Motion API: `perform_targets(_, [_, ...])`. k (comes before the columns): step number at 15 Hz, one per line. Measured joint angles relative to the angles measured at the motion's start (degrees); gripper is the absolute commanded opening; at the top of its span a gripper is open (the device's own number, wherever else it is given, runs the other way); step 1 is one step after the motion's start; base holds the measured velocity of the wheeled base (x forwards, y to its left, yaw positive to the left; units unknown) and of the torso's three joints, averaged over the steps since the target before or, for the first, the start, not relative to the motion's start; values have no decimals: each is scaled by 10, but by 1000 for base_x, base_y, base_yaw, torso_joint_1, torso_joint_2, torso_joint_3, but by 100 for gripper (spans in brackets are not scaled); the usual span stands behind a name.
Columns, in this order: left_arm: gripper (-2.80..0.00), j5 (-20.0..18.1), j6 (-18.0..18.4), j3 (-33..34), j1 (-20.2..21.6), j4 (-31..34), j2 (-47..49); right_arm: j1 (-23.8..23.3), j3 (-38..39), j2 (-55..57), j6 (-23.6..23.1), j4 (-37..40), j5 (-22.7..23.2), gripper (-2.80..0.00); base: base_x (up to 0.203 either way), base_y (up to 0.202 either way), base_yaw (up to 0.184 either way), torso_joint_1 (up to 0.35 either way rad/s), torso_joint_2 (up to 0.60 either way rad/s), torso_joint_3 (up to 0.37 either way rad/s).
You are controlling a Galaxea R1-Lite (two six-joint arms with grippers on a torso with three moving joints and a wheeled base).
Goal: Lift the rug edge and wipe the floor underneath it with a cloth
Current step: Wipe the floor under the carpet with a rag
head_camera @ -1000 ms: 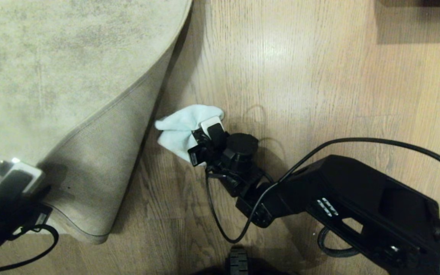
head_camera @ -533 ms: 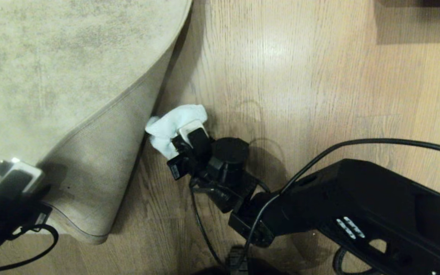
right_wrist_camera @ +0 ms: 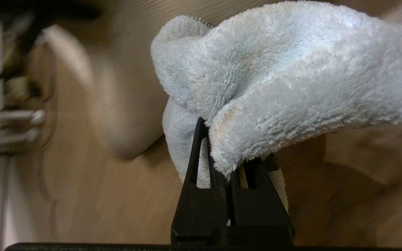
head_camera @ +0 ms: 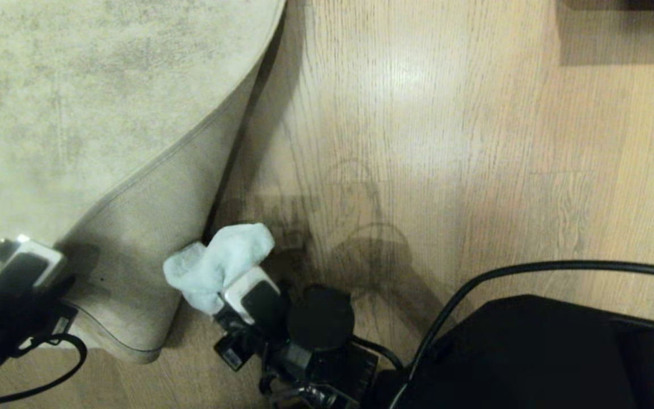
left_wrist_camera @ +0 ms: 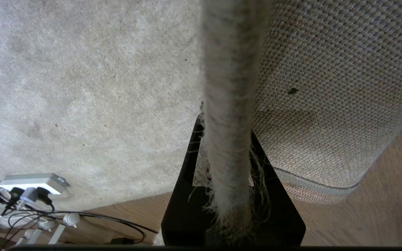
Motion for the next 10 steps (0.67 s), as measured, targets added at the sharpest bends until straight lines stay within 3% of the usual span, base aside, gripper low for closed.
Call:
perform_targets(6, [-280, 0, 1, 0, -1, 0, 0, 11, 8, 55, 1, -65, 0, -280, 0, 0, 0, 0, 0, 0])
perform_targets(10, [-280, 0, 1, 0, -1, 0, 0, 1, -23, 78, 7, -65, -1, -280, 0, 0, 0, 0, 0, 0])
